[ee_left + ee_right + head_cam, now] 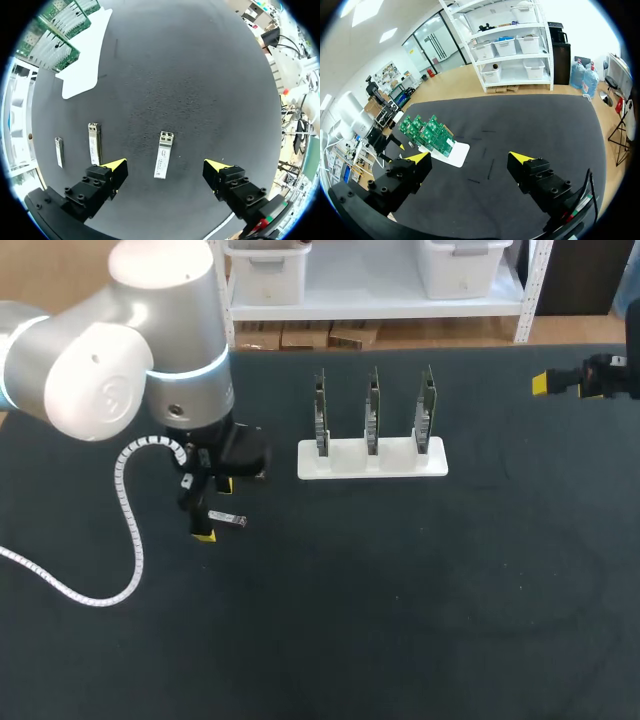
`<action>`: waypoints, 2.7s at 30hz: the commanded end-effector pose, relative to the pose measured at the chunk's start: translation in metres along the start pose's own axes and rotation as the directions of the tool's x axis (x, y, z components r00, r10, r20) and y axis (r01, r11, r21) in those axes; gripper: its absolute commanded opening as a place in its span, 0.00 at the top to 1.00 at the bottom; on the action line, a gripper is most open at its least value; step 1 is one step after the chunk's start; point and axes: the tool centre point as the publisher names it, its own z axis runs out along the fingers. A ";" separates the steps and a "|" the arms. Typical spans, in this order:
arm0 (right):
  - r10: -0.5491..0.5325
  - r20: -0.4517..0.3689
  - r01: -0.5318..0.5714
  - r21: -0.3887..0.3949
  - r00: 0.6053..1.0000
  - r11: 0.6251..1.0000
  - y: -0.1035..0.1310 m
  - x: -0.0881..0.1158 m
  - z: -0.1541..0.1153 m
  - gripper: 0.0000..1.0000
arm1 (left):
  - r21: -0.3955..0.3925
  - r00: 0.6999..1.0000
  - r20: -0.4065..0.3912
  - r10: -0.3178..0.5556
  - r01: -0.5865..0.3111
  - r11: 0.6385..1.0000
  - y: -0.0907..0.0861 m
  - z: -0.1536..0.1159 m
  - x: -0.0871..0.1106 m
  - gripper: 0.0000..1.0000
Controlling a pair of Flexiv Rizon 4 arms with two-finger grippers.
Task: Pick up the optical module with the left hand, and insert it into the network port with the right hand.
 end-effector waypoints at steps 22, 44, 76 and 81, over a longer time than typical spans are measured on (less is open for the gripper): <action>0.000 -0.001 0.000 0.003 1.000 1.000 0.001 0.000 -0.001 0.00 | 0.019 1.000 0.008 -0.015 0.015 1.000 0.008 0.007 0.003 0.00; 0.000 -0.001 0.000 0.003 1.000 1.000 0.001 0.000 -0.001 0.00 | 0.021 0.999 0.006 -0.038 0.038 0.999 0.006 0.009 0.008 0.00; 0.000 -0.001 0.000 0.003 1.000 1.000 0.001 0.000 -0.001 0.00 | 0.018 1.000 0.012 -0.024 0.024 1.000 0.009 0.011 0.005 0.00; 0.000 -0.001 0.000 0.003 1.000 1.000 0.001 0.000 -0.001 0.00 | 0.014 1.000 0.010 -0.024 0.024 1.000 0.009 0.010 0.005 0.00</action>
